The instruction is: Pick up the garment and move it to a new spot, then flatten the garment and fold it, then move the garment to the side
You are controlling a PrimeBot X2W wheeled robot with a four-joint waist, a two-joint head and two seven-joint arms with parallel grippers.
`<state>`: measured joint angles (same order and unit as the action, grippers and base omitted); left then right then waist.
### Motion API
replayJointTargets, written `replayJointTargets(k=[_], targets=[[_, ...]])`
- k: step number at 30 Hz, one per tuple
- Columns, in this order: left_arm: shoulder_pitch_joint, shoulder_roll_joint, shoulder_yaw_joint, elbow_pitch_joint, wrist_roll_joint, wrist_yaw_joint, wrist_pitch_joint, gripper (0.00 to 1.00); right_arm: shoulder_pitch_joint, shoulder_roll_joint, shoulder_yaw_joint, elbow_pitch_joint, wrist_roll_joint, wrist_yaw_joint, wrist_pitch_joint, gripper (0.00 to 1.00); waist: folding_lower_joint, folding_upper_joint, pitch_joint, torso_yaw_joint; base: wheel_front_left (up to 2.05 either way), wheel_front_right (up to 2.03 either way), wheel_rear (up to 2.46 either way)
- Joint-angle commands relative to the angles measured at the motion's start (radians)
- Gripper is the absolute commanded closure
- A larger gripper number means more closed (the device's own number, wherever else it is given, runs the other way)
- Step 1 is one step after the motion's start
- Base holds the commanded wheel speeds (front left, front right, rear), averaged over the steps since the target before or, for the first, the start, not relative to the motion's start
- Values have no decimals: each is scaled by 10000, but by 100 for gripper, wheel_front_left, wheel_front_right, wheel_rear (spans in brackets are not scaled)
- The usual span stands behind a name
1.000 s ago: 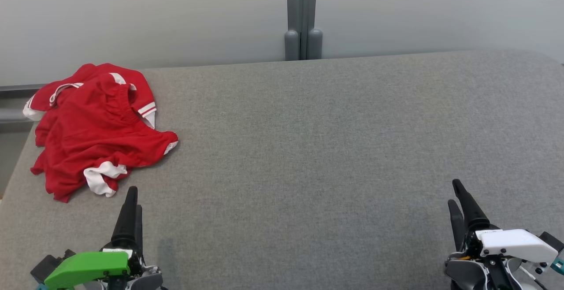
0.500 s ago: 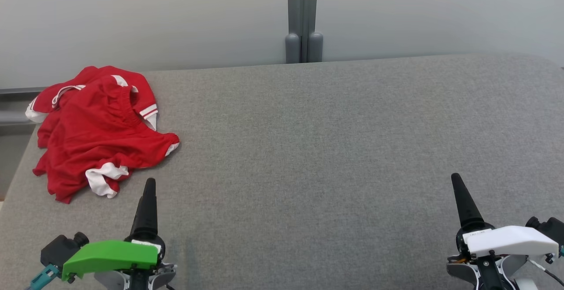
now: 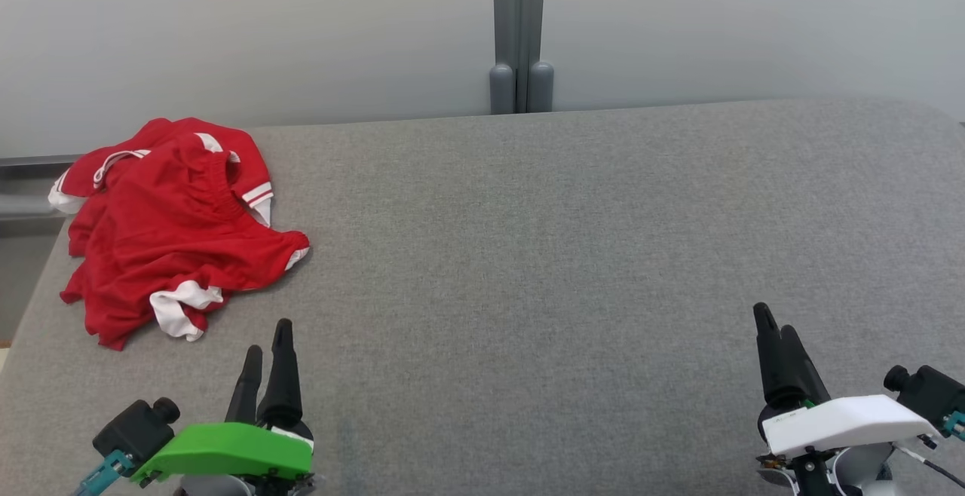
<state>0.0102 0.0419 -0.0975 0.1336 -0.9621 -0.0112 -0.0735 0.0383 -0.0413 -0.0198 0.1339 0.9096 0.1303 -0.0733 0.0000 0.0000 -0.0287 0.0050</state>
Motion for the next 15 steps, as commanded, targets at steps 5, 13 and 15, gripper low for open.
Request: replayJointTargets(k=[5, 13, 15], targets=[[125, 66, -186, -151, 1404, 70, -280, 0, 93, -56, 242, -63, -1271, 3, -283, 0, 0, 0, -34, 25, 0, 0, 0], [259, 73, -383, -102, 2509, 131, -512, 0, 194, -64, 393, -25, -2398, 4, -512, 0, 0, 0, -79, 63, 0, 0, 0], [293, 75, -440, -84, 2765, 157, -561, 0, 224, -66, 423, -14, -2629, 4, -568, 0, 0, 0, -91, 69, 0, 0, 0]])
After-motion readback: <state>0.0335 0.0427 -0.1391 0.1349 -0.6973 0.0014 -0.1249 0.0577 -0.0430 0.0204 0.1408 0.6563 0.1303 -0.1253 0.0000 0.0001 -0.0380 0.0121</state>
